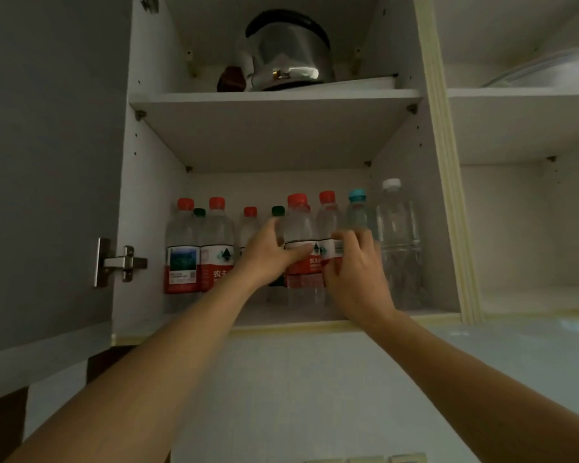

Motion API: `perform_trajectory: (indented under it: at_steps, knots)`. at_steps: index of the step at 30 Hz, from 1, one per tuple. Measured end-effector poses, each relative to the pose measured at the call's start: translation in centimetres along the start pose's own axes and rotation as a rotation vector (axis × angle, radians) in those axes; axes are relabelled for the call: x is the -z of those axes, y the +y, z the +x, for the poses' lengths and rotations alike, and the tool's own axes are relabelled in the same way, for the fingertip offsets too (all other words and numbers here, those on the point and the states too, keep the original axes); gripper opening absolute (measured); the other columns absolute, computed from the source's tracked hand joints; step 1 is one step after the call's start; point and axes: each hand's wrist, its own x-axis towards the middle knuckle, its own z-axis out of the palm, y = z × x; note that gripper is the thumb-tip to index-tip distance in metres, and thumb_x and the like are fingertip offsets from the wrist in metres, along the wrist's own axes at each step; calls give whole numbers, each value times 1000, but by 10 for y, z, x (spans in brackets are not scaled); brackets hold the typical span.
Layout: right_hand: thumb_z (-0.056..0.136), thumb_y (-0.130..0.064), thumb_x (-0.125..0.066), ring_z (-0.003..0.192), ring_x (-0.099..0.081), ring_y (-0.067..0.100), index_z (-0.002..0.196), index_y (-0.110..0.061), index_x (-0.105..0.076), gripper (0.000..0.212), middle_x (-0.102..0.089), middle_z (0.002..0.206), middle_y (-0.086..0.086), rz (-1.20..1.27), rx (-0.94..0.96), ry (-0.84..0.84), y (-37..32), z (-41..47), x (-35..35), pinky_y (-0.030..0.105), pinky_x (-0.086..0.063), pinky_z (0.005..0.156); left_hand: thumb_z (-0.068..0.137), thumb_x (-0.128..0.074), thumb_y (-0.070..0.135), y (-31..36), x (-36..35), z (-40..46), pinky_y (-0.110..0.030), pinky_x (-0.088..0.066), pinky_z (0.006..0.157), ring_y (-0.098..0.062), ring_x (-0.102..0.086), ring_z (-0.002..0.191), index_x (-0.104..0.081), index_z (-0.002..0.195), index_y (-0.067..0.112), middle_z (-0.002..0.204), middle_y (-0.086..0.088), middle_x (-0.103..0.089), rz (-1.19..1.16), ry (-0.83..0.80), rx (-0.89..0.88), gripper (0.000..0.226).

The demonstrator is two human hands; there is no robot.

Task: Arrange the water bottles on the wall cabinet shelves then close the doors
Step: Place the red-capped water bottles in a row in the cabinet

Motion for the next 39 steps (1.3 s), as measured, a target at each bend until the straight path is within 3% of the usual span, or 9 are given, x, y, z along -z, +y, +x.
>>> perform_trajectory:
  at_steps: [4,10,13,16,19,28,32,34,39]
  knots:
    - [89,-14,-65,133,-36,35,130,-10,-55,43,-43,143,14,-91,3,258,5,-2,0,50,-39,107,75,-87,41,-4,-23,4,-17,-45,73,-7,-61,104,-44,138,27,118,14,-61,-108,-10,41,78]
    - [84,-21,-69,144,-18,42,143,-15,-38,67,-19,157,19,-102,-272,358,11,0,0,60,-19,117,73,-89,38,-14,-33,5,-23,-51,78,-7,-64,103,-43,137,26,121,8,-64,-116,17,58,80]
    - [83,-21,-71,141,-19,44,148,-14,-27,79,-14,158,21,-14,-453,371,14,3,3,61,-20,115,74,-87,39,-20,-26,7,-31,-54,87,-8,-64,103,-45,133,30,118,11,-65,-102,6,70,73]
    - [83,-20,-70,136,-25,46,152,-14,-18,87,-17,157,22,-17,-501,351,16,5,3,60,-22,113,75,-86,41,-27,-15,6,-17,-47,73,8,-57,93,-42,124,40,104,28,-57,-86,-1,72,66]
    - [85,-23,-71,133,-29,46,154,-14,-16,89,-28,152,22,-51,-544,336,20,7,5,58,-23,112,76,-85,42,-36,-1,6,-23,-48,80,-1,-60,101,-44,134,34,112,21,-60,-62,-10,94,71]
    - [81,-16,-80,121,-37,34,139,-11,-43,69,-37,136,16,91,-470,343,21,3,10,46,-38,103,78,-82,41,-53,25,4,-32,-47,89,-10,-58,106,-41,143,34,129,8,-61,16,-2,132,77]
    - [82,-21,-82,118,-48,24,141,-16,-48,68,-41,136,7,324,-389,223,24,0,15,37,-47,102,75,-84,44,-49,30,2,-22,-45,76,-2,-58,97,-43,140,36,118,14,-60,26,-27,136,77]
    - [83,-31,-82,109,-55,19,137,-19,-54,62,-48,134,4,373,-344,85,22,1,18,36,-50,101,73,-86,43,-48,31,2,-26,-47,81,-9,-60,106,-40,143,35,122,13,-59,37,-27,124,84]
    - [88,-37,-75,105,-68,15,131,-22,-58,48,-66,124,0,495,-249,-211,12,3,19,43,-58,95,75,-87,37,-44,30,-1,-41,-46,101,-28,-51,134,1,159,38,156,-2,-41,109,6,85,122]
